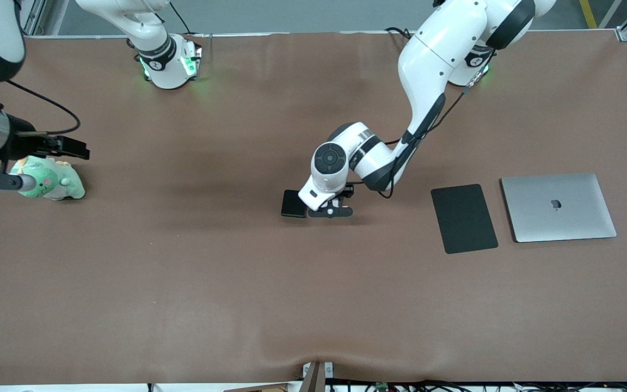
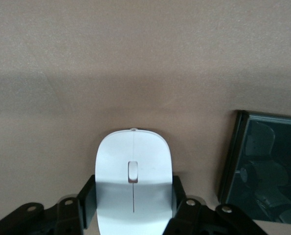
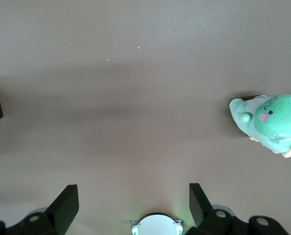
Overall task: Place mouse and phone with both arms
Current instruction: 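Grasp the white mouse with the left gripper while the right gripper moves out, then carry the mouse to the pad while the right gripper reaches the phone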
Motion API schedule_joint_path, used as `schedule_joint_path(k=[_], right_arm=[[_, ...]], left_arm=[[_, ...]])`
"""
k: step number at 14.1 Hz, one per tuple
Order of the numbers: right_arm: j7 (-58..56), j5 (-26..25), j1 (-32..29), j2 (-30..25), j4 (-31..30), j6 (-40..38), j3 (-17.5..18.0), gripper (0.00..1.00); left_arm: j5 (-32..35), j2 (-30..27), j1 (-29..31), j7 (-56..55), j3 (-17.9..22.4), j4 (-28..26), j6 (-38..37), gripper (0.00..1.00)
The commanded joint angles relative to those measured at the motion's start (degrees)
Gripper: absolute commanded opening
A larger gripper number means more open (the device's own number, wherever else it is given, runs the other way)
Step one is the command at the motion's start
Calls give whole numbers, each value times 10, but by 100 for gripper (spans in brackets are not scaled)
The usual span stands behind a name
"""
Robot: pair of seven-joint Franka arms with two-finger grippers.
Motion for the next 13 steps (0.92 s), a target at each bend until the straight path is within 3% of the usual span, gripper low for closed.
schedule_joint_path(k=[1, 4, 8, 11, 13], right_arm=[[-1, -1, 11, 13, 14, -3, -1, 100], [1, 4, 29, 29, 14, -2, 0, 100], [20, 7, 64, 49, 11, 15, 0, 100], [55, 37, 73, 64, 11, 30, 0, 100], [96, 43, 96, 72, 11, 45, 0, 100]], left_arm=[[16, -1, -1, -11, 5, 4, 6, 1], [15, -20, 15, -14, 11, 4, -21, 0], [16, -100, 80, -7, 9, 4, -93, 0], [8, -145, 135, -7, 7, 5, -138, 0], [8, -172, 180, 40, 7, 0, -175, 0]])
